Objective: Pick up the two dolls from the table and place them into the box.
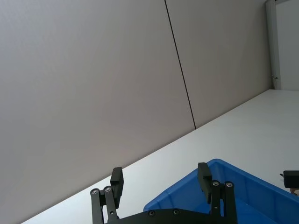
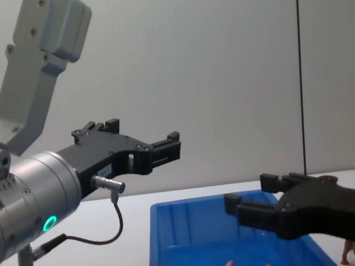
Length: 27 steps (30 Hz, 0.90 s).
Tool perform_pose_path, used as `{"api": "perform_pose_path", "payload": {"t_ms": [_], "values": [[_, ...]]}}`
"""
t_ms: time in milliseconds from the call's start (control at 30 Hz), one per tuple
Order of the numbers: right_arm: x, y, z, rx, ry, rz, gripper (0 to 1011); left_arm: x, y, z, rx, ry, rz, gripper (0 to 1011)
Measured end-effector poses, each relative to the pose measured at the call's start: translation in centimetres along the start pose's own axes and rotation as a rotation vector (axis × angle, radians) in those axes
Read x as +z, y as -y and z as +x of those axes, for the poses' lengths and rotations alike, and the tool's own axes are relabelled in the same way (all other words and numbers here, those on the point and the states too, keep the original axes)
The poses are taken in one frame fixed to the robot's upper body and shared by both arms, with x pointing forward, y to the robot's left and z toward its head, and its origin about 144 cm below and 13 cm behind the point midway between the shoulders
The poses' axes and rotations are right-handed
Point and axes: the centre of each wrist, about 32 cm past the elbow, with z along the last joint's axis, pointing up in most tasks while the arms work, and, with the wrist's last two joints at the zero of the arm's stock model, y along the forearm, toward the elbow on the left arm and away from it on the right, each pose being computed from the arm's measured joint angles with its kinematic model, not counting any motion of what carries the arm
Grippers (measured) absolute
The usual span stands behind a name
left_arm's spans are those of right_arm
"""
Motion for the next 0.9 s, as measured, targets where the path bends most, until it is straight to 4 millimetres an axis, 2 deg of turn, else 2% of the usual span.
{"api": "perform_pose_path", "payload": {"t_ms": [67,100,233,367,900], "values": [[0.0,-0.1,-0.1,-0.007,-0.001,-0.006,796,0.0,0.0,0.0,0.0,0.0,0.0,1001],[0.0,-0.1,-0.1,-0.007,-0.001,-0.006,796,0.0,0.0,0.0,0.0,0.0,0.0,1001],[0.0,-0.2,-0.3,-0.035,0.001,-0.018,920,0.0,0.0,0.0,0.0,0.0,0.0,1001],[0.1,-0.1,-0.5,-0.068,0.009,-0.022,1001,0.0,0.0,0.0,0.0,0.0,0.0,1001],[0.6,1.9,-0.9,-0.256,0.072,-0.029,1001,0.0,0.0,0.0,0.0,0.0,0.0,1001]]}}
